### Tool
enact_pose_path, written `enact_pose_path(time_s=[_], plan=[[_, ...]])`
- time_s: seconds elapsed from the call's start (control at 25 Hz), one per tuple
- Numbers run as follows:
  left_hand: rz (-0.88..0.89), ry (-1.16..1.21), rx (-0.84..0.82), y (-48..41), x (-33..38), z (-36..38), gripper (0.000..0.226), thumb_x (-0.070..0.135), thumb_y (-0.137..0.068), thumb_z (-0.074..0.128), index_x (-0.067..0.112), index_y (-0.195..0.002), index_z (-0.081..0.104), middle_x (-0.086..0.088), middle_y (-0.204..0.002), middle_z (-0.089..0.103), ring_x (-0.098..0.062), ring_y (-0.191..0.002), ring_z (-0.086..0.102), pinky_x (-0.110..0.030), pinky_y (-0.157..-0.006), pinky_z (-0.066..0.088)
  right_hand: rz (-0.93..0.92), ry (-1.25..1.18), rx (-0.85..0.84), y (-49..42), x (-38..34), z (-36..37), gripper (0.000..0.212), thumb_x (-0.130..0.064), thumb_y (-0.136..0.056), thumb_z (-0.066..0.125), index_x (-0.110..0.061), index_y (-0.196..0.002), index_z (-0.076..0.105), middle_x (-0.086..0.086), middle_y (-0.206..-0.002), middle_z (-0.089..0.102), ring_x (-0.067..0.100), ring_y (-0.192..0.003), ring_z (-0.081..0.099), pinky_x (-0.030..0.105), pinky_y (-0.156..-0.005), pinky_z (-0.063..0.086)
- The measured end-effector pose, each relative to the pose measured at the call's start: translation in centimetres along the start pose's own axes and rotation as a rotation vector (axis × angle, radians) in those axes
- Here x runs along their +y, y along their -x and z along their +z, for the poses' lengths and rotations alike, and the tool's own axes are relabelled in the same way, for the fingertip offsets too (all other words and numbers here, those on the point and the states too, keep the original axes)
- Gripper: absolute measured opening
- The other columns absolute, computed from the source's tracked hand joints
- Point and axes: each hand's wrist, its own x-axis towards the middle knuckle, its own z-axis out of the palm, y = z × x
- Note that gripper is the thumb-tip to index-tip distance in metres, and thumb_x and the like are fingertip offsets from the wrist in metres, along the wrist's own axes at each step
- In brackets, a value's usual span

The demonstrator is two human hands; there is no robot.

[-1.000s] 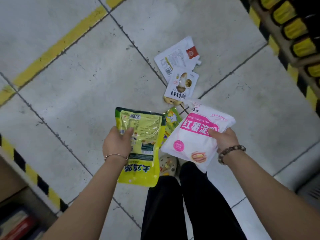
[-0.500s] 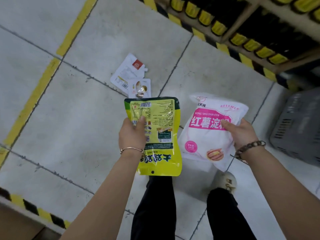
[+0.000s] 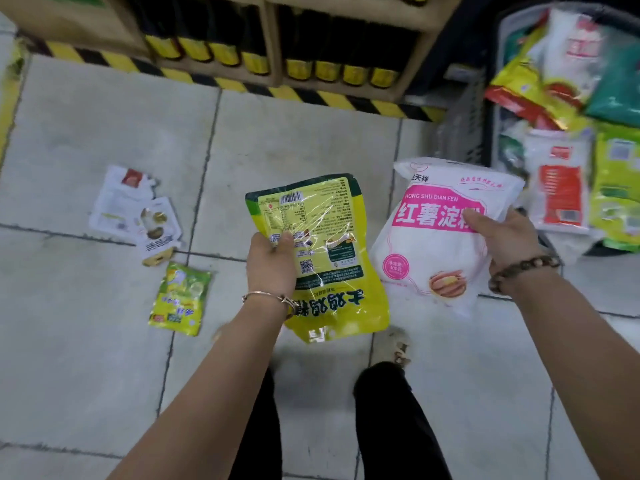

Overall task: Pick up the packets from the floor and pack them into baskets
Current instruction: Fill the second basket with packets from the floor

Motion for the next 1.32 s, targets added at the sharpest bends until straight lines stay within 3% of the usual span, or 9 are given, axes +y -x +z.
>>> enact_pose_path(time_s=[0.12, 0.24, 0.32, 0.52, 0.72, 0.8, 0.88, 1.12, 1.32], plan=[[0.005, 0.103, -0.062, 3.4, 2.2, 6.5, 0.031, 0.007, -0.088, 0.056, 0.014, -0.066, 0.036, -0.003, -0.066, 0.042, -0.019, -0.058, 0.041, -0.024, -0.054, 0.040, -0.041, -0.005, 0.013, -1.4, -0.1, -8.5, 0.024, -0.002, -0.088, 0.059, -0.016, -0.107, 0.059, -0.002, -0.099, 0.068, 0.008, -0.081, 0.065, 0.034, -0.085, 0.051], [0.072, 0.040, -0.113, 6.4, 4.7, 12.6, 0.013, 0.003, -0.084, 0.058, 0.008, -0.074, 0.050, -0.010, -0.073, 0.052, -0.019, -0.066, 0.045, -0.030, -0.061, 0.037, -0.071, -0.051, 0.052, -2.7, -0.3, -15.6, 0.030, 0.000, -0.088, 0.057, -0.009, -0.116, 0.058, -0.011, -0.086, 0.071, 0.002, -0.073, 0.067, 0.023, -0.074, 0.056], [0.118, 0.037, -0.135, 7.7, 6.3, 16.0, 0.012, 0.006, -0.083, 0.060, 0.006, -0.076, 0.050, -0.011, -0.075, 0.050, -0.019, -0.069, 0.044, -0.030, -0.062, 0.037, -0.079, -0.088, 0.093, -3.6, -0.6, -19.0, 0.028, 0.001, -0.088, 0.056, -0.009, -0.115, 0.058, -0.007, -0.090, 0.068, 0.000, -0.070, 0.066, 0.020, -0.070, 0.056], [0.268, -0.023, -0.196, 8.7, 10.5, 23.1, 0.015, 0.007, -0.088, 0.057, -0.007, -0.088, 0.053, -0.011, -0.078, 0.043, -0.017, -0.068, 0.037, -0.026, -0.057, 0.032, -0.082, -0.207, 0.154, -6.4, -2.3, -24.3, 0.019, -0.004, -0.091, 0.055, -0.015, -0.104, 0.061, -0.011, -0.080, 0.072, 0.001, -0.070, 0.068, 0.016, -0.059, 0.054], [0.319, -0.059, -0.253, 7.5, 15.3, 27.9, 0.015, 0.008, -0.090, 0.054, -0.004, -0.083, 0.051, -0.009, -0.074, 0.044, -0.018, -0.063, 0.037, -0.024, -0.056, 0.033, -0.025, -0.188, 0.281, -10.2, -5.7, -26.0, 0.017, -0.008, -0.094, 0.052, -0.015, -0.110, 0.054, -0.003, -0.089, 0.063, -0.003, -0.059, 0.064, 0.013, -0.052, 0.050], [0.324, -0.080, -0.267, 6.5, 17.3, 29.7, 0.017, 0.008, -0.091, 0.054, 0.004, -0.075, 0.047, -0.005, -0.071, 0.045, -0.017, -0.061, 0.037, -0.018, -0.051, 0.031, 0.020, -0.166, 0.323, -12.0, -7.4, -26.4, 0.016, -0.010, -0.095, 0.051, -0.016, -0.109, 0.054, 0.001, -0.091, 0.063, 0.005, -0.064, 0.063, 0.020, -0.055, 0.049], [0.331, -0.116, -0.287, 5.4, 19.5, 31.5, 0.014, 0.010, -0.091, 0.054, 0.001, -0.082, 0.047, -0.007, -0.075, 0.046, -0.021, -0.067, 0.038, -0.026, -0.057, 0.032, 0.046, -0.127, 0.364, -14.0, -9.4, -26.7, 0.016, -0.011, -0.095, 0.051, -0.015, -0.111, 0.054, 0.004, -0.094, 0.062, 0.009, -0.068, 0.059, 0.023, -0.057, 0.045], [0.343, -0.257, -0.325, 1.2, 23.7, 38.6, 0.033, 0.019, -0.094, 0.052, 0.017, -0.069, 0.030, 0.000, -0.063, 0.033, -0.025, -0.061, 0.036, -0.031, -0.062, 0.027, 0.040, -0.013, 0.322, -22.0, -12.1, -27.9, 0.015, -0.012, -0.095, 0.051, -0.015, -0.109, 0.057, -0.003, -0.086, 0.064, 0.005, -0.058, 0.064, 0.020, -0.052, 0.049], [0.236, -0.331, -0.240, -2.1, 22.1, 42.5, 0.029, 0.018, -0.094, 0.050, 0.010, -0.074, 0.030, -0.004, -0.063, 0.031, -0.029, -0.069, 0.038, -0.031, -0.061, 0.027, 0.116, 0.061, 0.260, -28.4, -9.9, -28.0, 0.013, -0.016, -0.094, 0.054, -0.016, -0.105, 0.060, 0.006, -0.099, 0.068, 0.015, -0.074, 0.066, 0.037, -0.078, 0.052]])
